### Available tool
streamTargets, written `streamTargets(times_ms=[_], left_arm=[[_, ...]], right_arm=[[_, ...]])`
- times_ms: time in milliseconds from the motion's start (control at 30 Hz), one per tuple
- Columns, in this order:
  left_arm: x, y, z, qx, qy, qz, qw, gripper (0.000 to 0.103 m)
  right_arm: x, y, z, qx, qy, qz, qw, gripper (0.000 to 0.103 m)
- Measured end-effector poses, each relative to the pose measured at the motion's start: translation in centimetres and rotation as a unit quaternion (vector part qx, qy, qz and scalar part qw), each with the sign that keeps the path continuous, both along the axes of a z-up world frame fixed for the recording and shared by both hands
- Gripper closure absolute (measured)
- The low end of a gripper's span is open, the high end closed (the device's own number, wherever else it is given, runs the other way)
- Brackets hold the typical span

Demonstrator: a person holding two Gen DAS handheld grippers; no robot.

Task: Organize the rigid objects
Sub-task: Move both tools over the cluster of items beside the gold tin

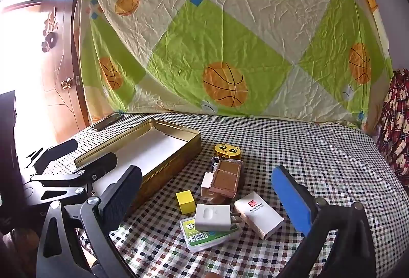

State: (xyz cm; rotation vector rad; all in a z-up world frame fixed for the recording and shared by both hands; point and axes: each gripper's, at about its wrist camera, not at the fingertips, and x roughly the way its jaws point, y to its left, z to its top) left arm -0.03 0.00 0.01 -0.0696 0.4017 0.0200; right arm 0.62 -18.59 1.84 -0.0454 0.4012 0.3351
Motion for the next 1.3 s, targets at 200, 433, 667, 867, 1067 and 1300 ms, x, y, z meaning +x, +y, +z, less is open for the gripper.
streamTargets(times_ms=[200, 433, 667, 867, 1067, 1300], left_arm=[[0.3, -0.2, -0.4, 0.012, 0.004, -0.002, 0.9999, 0.0], [0.3, -0.6, -0.9, 0.015, 0.005, -0.001, 0.9999, 0.0], [0.2, -0.8, -1.1, 0.018, 0.005, -0.002, 0.9998, 0.0], [0.4, -0.9, -1.4, 0.019, 0.008, 0.0, 0.9998, 0.0], [0.8, -1.2, -2.0, 0.021, 0.017, -0.003, 0.9996, 0.0], [2.0, -3.2, -3.5, 0.03, 0.034, -0.026, 0.9986, 0.0]], right_arm=[[-0.1, -0.3, 0.0, 0.007, 0.002, 0.001, 1.0, 0.001], [0.1, -0.5, -0.3, 0.013, 0.008, -0.003, 1.0, 0.001], [0.1, -0.6, -0.6, 0.015, 0.009, -0.001, 1.0, 0.001], [0.2, -0.8, -1.0, 0.018, 0.013, -0.003, 1.0, 0.001], [0.5, -1.2, -1.6, 0.022, 0.019, -0.005, 1.0, 0.001], [1.4, -4.9, -3.6, 0.036, 0.033, -0.053, 0.997, 0.001]])
